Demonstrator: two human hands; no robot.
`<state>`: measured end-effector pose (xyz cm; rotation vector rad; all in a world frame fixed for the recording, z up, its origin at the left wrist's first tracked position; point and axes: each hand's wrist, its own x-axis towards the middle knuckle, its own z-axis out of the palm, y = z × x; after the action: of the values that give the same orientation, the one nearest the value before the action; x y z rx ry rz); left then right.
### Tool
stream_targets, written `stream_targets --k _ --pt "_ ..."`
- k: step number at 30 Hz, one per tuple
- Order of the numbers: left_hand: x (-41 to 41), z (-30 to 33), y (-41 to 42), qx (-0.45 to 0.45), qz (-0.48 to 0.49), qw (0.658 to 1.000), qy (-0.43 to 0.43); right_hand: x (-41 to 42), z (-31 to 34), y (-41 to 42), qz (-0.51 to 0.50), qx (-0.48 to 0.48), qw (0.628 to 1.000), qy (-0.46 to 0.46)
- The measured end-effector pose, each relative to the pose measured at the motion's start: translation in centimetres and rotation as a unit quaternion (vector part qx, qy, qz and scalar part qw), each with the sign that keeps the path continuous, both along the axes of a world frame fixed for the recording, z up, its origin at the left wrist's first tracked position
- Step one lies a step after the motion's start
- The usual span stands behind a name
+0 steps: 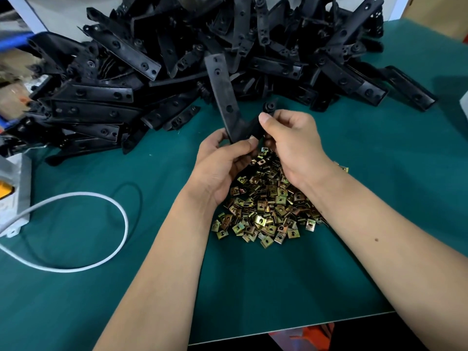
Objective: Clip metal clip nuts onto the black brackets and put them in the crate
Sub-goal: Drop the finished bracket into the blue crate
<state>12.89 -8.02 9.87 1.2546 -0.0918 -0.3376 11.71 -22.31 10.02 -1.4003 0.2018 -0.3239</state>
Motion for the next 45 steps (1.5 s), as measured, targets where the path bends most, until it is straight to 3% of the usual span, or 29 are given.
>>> stream_targets --k 10,14,20,26,31,35,37,39,41,45 --pt "0.0 0.8 0.3 -0.048 0.016 0.998 -0.033 -0.7 1.0 -0.5 0.070 0.016 0.997 -0.026" --pt "-1.1 1.6 -2.2 -0.069 0.000 0.996 -0.051 -2.1 2.1 -2.1 0.005 -0.013 0.998 -0.068" --pt "-5.0 5.0 -11.6 -0.072 -0.077 0.990 -0.093 -8.1 5.0 -9.5 -0.097 0.041 0.987 -0.122" --pt "-13.0 8.0 -24.8 0.001 -0.240 0.962 -0.129 -18.3 5.9 -19.4 -0.262 0.126 0.943 -0.163" --pt "-23.9 5.2 -35.5 0.086 -0.330 0.928 -0.151 -29.0 2.9 -27.5 -0.421 0.223 0.855 -0.205" --pt "-30.8 -1.4 -40.2 0.165 -0.424 0.885 -0.098 -37.0 -3.3 -32.0 -0.527 0.242 0.812 -0.061" --pt "-32.9 -5.2 -40.9 0.228 -0.476 0.848 -0.033 -39.7 -7.0 -33.0 -0.589 0.233 0.771 0.058" --pt "-33.8 -8.8 -40.6 0.318 -0.512 0.798 -0.024 -41.5 -10.8 -33.3 -0.625 0.221 0.731 0.162" --pt "-33.8 -11.9 -40.0 0.394 -0.517 0.757 -0.062 -43.0 -14.3 -33.6 -0.624 0.217 0.709 0.246" --pt "-32.4 -14.6 -38.9 0.442 -0.517 0.730 -0.064 -44.7 -18.1 -34.2 -0.552 0.104 0.695 0.448"
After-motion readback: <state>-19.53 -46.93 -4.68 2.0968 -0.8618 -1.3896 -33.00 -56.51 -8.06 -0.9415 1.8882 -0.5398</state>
